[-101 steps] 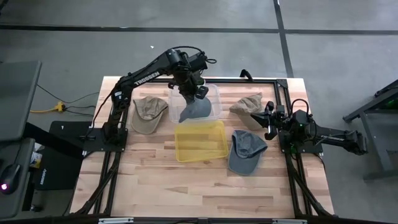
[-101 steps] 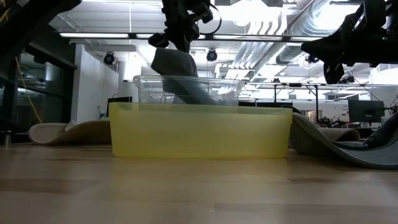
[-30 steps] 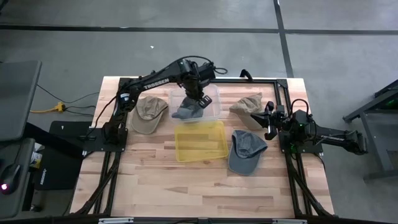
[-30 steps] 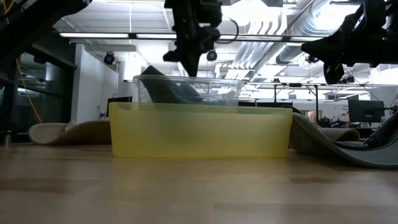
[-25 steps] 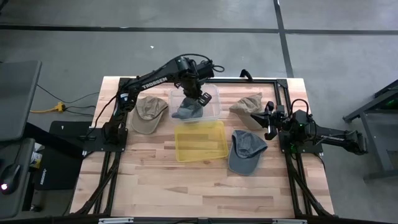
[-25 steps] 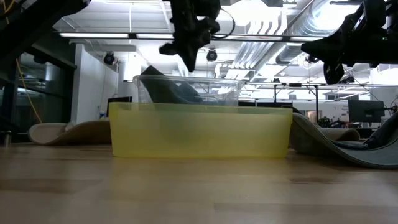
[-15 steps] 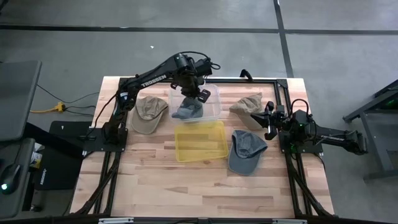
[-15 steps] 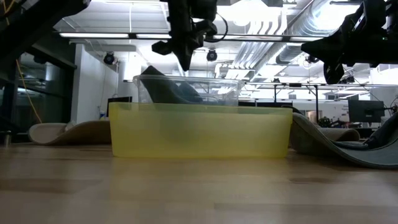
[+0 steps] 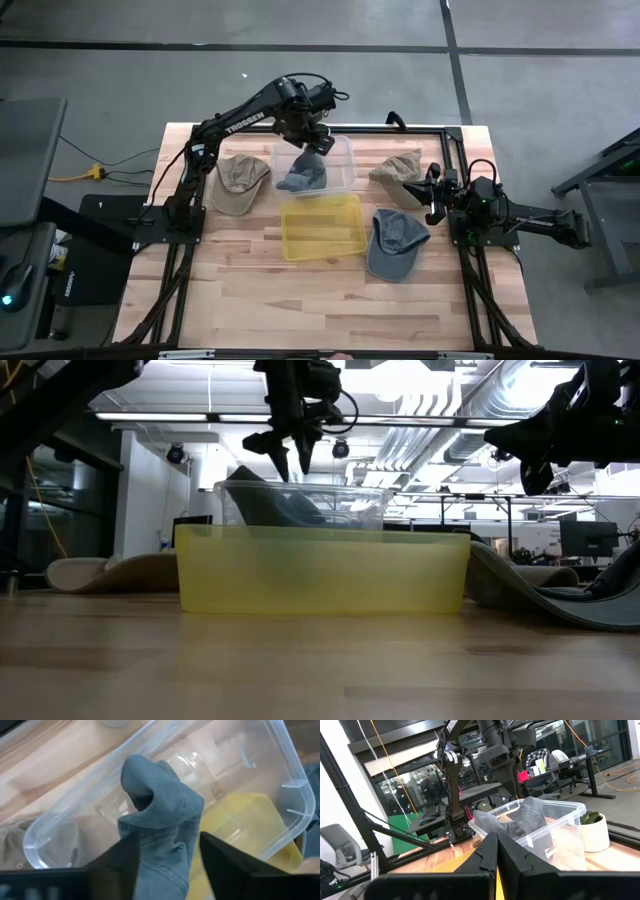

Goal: Pick & Place hat
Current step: Put the bottom gray cap into the transparent bin

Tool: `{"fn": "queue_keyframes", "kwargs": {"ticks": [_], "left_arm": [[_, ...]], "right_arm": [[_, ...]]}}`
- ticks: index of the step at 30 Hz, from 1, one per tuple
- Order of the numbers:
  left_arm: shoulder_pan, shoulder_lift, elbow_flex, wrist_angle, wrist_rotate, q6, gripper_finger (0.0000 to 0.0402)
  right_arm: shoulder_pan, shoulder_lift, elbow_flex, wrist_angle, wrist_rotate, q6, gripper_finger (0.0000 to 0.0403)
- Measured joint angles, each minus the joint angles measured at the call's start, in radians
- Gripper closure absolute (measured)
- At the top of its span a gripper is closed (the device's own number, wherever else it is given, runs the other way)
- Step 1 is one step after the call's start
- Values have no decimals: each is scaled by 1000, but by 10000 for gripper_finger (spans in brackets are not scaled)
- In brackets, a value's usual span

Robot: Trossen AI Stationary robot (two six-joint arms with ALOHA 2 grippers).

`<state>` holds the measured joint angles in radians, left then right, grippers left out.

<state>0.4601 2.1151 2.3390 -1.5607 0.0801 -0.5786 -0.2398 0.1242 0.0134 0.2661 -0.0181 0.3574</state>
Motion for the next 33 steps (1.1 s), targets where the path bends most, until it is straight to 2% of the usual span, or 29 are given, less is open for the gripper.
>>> {"fn": "queue_keyframes", "kwargs": {"ticks": [4,9,19,27,33], "left_arm": [[6,-2,-20,23,-6,10,147],[12,-3,-70,51,-63,41,131],[18,-2,-155,157,-34,43,163],[18,-1,-180,179,-2,43,184],[18,-1,-180,176,18,42,240]], "right_arm": [[0,0,0,0,0,0,402],[0,0,0,0,0,0,402],[0,0,0,0,0,0,402],[0,0,0,0,0,0,402],[0,0,0,0,0,0,402]]}}
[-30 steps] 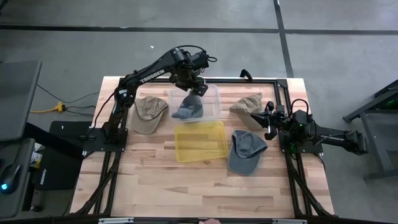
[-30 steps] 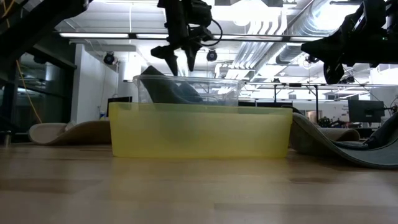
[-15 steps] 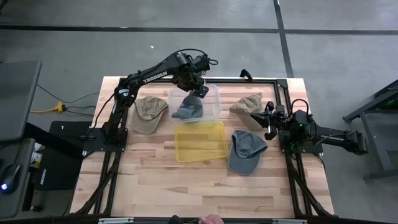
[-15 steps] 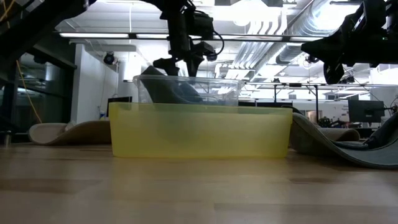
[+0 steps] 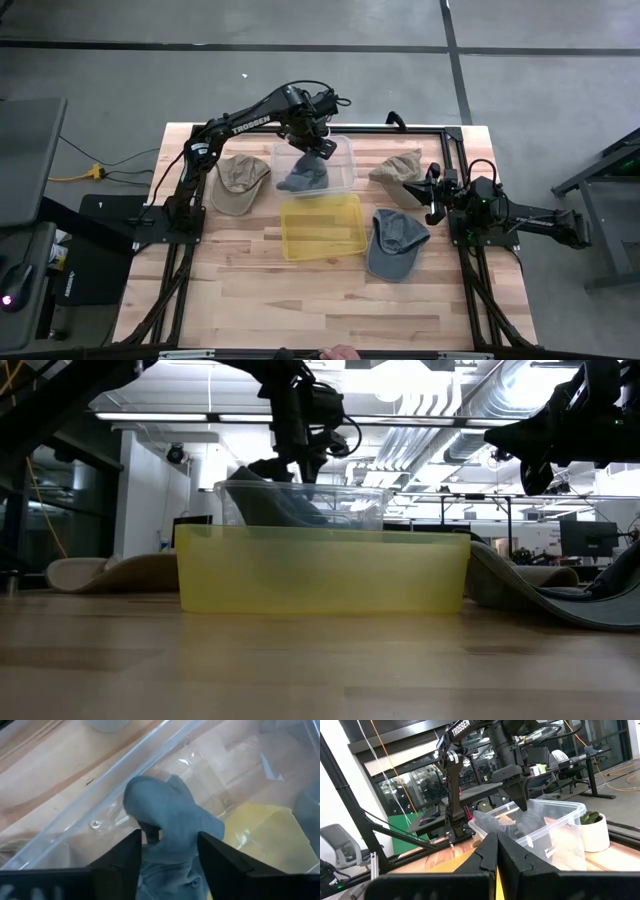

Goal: Pick & Place hat
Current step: Put the bottom gray cap into the transparent bin

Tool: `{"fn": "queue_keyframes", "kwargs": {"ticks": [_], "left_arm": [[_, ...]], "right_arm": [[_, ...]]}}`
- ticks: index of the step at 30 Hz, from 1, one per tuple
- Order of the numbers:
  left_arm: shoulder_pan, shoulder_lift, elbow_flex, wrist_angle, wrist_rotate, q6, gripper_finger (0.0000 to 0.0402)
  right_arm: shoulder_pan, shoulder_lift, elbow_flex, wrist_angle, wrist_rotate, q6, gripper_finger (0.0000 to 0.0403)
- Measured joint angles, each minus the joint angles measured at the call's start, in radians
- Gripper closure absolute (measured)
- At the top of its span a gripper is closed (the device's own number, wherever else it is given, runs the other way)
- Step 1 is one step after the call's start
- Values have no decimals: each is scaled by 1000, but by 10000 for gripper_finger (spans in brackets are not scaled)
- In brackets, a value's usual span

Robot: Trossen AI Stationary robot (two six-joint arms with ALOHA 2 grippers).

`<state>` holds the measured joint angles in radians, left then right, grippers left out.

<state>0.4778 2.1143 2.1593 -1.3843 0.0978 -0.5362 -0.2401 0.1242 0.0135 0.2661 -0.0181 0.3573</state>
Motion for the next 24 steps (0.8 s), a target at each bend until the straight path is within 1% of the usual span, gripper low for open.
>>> {"fn": "queue_keyframes", "kwargs": {"ticks": [3,8,9,16,24], "left_arm": [[0,0,0,-1,-3,2,288],[0,0,0,-2,-2,23,382],[0,0,0,-2,-1,33,392],[0,1,16,-23,32,84,399],[-7,2,177,-170,17,185,401]], "right_arm": [[0,0,0,0,0,0,402],[0,0,0,0,0,0,402],[0,0,0,0,0,0,402],[0,0,0,0,0,0,402],[0,0,0,0,0,0,402]]}}
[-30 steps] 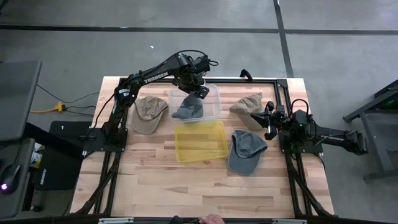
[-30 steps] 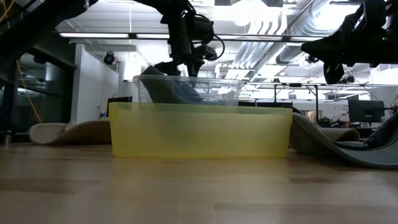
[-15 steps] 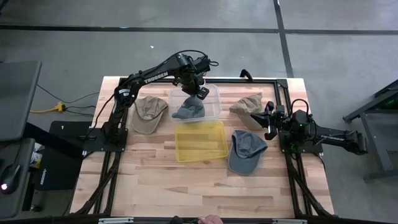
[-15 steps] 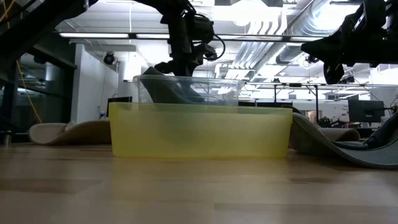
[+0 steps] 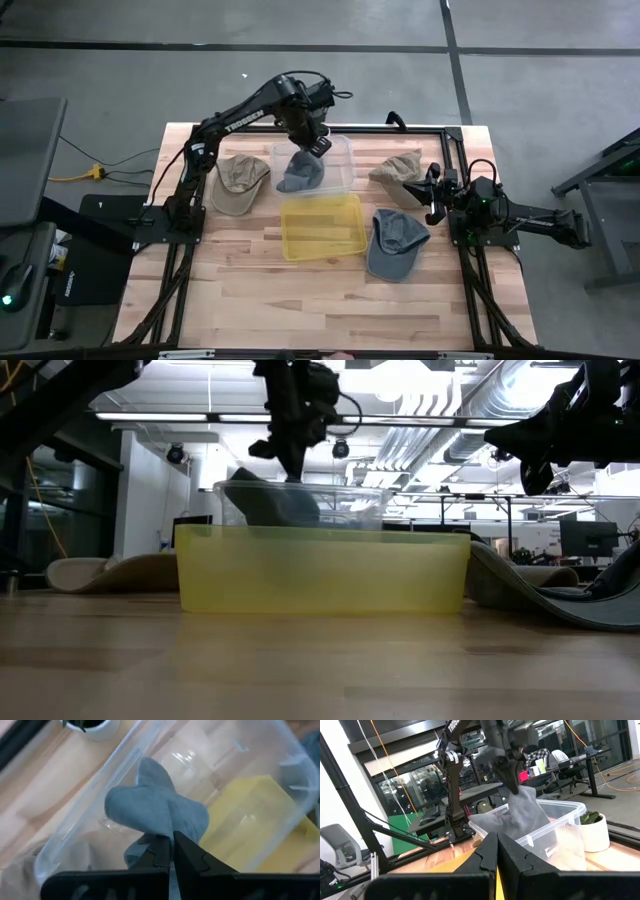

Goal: Pick & Place hat
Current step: Put the bottom gray cap into the transparent bin

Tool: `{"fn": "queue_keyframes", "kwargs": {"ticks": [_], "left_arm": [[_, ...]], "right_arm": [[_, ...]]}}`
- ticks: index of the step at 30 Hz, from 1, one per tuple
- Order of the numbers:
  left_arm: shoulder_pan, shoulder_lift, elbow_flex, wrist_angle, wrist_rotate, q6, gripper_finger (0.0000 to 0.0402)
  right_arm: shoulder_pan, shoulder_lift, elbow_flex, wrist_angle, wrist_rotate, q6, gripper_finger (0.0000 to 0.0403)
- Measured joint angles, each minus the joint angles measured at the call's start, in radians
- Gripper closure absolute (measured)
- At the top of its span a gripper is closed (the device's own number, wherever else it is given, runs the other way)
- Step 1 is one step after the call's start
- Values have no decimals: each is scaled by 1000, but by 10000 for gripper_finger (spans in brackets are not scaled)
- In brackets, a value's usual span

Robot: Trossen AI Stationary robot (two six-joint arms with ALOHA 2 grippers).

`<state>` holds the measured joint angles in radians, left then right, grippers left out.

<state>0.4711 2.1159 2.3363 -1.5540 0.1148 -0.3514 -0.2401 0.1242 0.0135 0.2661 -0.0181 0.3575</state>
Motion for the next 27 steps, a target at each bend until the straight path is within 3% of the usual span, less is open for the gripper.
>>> {"fn": "queue_keyframes", "kwargs": {"ticks": [12,27], "left_arm": [[-88,-2,20,-17,-47,217,401],[-124,-67,20,-17,-147,291,401]], "right_arm": [[0,0,0,0,0,0,402],[0,0,0,0,0,0,402]]}}
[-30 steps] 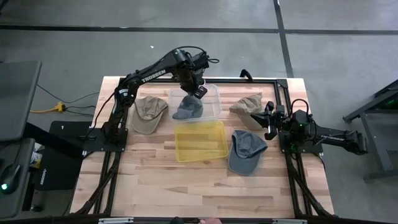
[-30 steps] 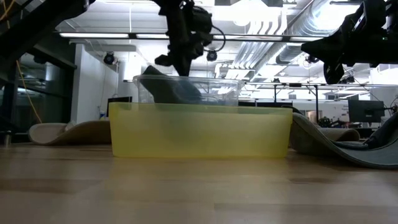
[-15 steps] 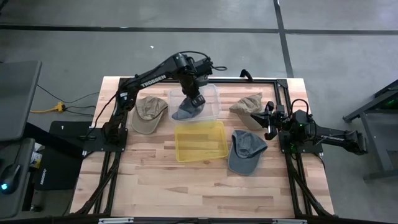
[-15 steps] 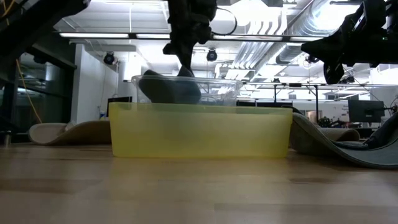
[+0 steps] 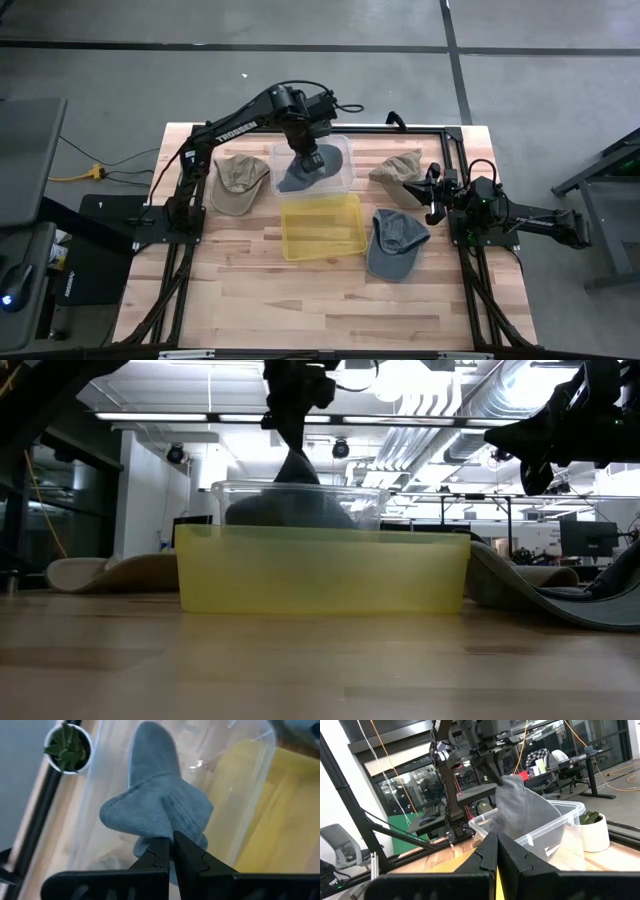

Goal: Pick & Place hat
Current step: Put the bottom gray cap into the transparent bin

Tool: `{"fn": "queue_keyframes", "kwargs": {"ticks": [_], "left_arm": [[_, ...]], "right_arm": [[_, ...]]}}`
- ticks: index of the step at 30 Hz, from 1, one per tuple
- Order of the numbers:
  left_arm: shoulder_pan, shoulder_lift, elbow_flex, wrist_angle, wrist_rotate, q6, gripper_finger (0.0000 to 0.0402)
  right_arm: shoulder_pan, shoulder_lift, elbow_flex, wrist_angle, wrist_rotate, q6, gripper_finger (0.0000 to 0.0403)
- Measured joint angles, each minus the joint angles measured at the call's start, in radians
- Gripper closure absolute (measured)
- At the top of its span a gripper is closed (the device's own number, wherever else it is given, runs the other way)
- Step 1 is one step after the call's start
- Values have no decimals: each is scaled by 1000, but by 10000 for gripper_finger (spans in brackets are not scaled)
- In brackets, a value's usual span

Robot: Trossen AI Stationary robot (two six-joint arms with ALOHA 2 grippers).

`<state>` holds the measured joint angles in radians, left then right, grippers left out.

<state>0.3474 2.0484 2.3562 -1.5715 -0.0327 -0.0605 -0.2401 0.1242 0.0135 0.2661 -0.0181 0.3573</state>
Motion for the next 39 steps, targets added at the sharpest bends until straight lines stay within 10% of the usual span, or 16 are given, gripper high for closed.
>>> {"fn": "queue_keyframes", "kwargs": {"ticks": [21,32,39], "left_arm": [[-170,1,-48,1,-502,-23,401],[-205,2,-242,81,-453,-22,401],[-212,2,-252,87,-223,-18,401]], "right_arm": [[0,0,0,0,0,0,402],[0,0,0,0,0,0,402],[0,0,0,0,0,0,402]]}}
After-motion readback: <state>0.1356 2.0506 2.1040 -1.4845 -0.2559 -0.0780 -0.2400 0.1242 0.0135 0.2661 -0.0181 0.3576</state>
